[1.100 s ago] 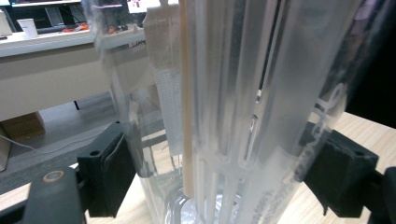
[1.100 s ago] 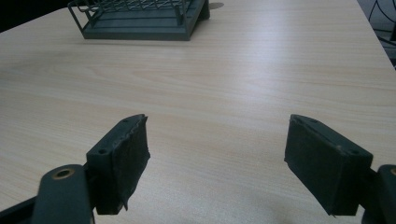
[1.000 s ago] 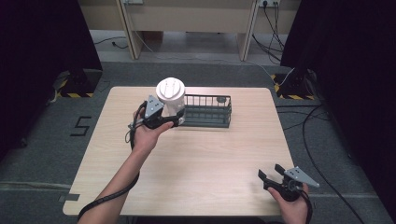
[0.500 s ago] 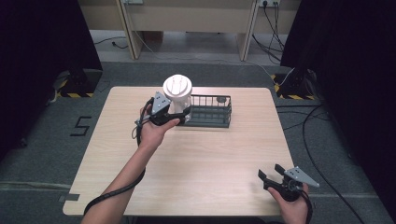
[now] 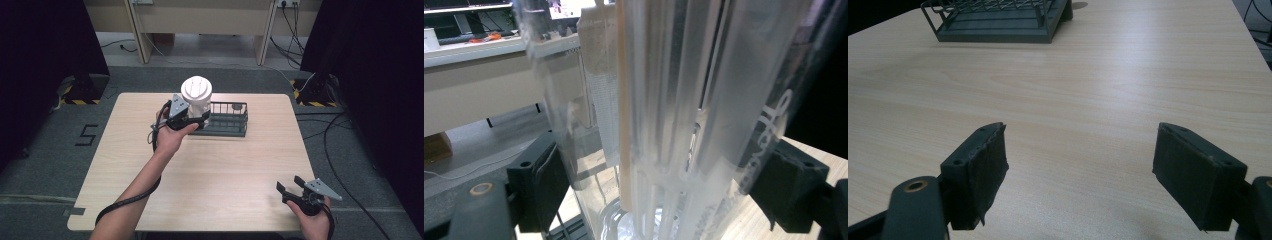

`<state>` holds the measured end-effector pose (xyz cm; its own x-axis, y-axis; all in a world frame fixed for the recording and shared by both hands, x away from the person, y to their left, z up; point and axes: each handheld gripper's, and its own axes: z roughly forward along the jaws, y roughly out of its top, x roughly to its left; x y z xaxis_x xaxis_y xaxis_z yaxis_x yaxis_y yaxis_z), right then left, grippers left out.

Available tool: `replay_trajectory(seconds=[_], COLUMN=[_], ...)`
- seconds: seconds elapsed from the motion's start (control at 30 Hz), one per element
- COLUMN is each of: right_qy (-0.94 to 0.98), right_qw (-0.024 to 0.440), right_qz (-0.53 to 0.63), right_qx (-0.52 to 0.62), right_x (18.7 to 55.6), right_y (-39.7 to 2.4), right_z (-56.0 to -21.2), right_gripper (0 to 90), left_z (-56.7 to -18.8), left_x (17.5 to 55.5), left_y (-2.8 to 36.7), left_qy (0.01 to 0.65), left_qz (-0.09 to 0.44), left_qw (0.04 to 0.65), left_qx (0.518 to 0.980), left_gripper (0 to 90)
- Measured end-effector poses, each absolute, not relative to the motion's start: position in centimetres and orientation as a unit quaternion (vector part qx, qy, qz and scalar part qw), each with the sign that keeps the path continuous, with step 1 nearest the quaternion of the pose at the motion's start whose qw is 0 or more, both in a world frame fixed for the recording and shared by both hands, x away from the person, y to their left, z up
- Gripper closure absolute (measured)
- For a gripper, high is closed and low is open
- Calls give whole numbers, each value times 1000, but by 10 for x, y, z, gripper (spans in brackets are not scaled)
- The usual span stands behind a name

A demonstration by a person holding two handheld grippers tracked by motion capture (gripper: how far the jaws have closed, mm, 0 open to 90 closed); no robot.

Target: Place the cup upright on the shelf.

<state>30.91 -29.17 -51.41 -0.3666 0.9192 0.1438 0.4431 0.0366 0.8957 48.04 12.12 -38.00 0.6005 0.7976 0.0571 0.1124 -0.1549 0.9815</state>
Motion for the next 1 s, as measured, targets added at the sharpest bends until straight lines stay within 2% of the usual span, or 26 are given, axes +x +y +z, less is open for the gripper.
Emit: replay_trajectory(seconds=[1.0], right_qy=[674], right_qw=[247], right_qz=[479], right_qx=[505], right_x=[309], right_y=[-292], right_z=[-514], right_gripper=[221], left_z=[-376], left_x=[509], left_y=[92], left_qy=[333], left_qz=[297], left_qw=[560], left_qx=[698], left_gripper=[179])
